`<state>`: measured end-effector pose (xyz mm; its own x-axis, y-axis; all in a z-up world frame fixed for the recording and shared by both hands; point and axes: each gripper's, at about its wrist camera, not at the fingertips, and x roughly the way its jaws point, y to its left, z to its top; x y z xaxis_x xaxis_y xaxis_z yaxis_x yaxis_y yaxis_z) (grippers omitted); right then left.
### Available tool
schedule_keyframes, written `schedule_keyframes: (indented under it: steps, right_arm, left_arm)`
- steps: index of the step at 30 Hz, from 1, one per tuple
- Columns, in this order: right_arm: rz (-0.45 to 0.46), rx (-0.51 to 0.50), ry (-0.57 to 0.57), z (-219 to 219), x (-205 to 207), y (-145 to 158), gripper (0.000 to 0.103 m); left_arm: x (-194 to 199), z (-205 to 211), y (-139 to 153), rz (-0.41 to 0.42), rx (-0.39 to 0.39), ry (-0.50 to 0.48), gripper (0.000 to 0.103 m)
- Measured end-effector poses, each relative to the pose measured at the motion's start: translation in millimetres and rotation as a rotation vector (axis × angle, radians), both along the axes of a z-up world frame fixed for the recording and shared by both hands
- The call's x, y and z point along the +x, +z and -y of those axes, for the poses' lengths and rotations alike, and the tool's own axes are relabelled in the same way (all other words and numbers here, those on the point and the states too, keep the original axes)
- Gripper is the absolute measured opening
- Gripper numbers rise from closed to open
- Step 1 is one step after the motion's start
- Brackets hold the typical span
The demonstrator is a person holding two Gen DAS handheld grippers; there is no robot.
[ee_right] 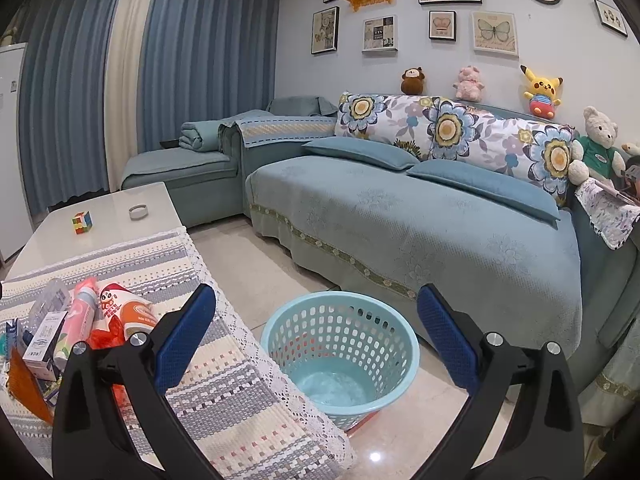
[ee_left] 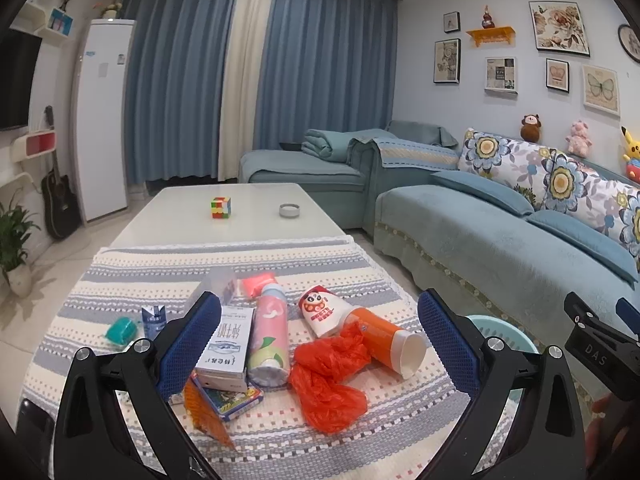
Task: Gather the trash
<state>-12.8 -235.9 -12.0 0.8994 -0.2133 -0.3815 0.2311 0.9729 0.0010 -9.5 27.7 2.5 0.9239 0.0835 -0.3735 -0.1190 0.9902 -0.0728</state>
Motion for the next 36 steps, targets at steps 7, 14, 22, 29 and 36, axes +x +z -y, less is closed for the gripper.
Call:
schedule_keyframes:
  steps: [7,14,22,29,36]
  right_arm:
    - [-0.021,0.016,0.008,3,3,-3,0.095]
    - [-0.038,0.027,0.000,8,6,-7,0.095]
    - [-0.049,0.033,-0.001,12,9,-9,0.095]
    - [-0.058,0.044,0.003,13,11,-12,0.095]
    - [-0.056,0.037,0.014,11,8,-11,0.095]
  left_arm:
    - [-1,1,2,-0.002,0.000,-0.003,0.096]
    - [1,-2,2,-0.002,0.000,-0.009,0.096]
    - [0,-5,2,0.006,-0.011,0.000,0.096]
    - [1,-5,2,0.000,-0.009,-0.001,0.096]
    - [0,-6,2,0.003,-0.013,-0.002,0.096]
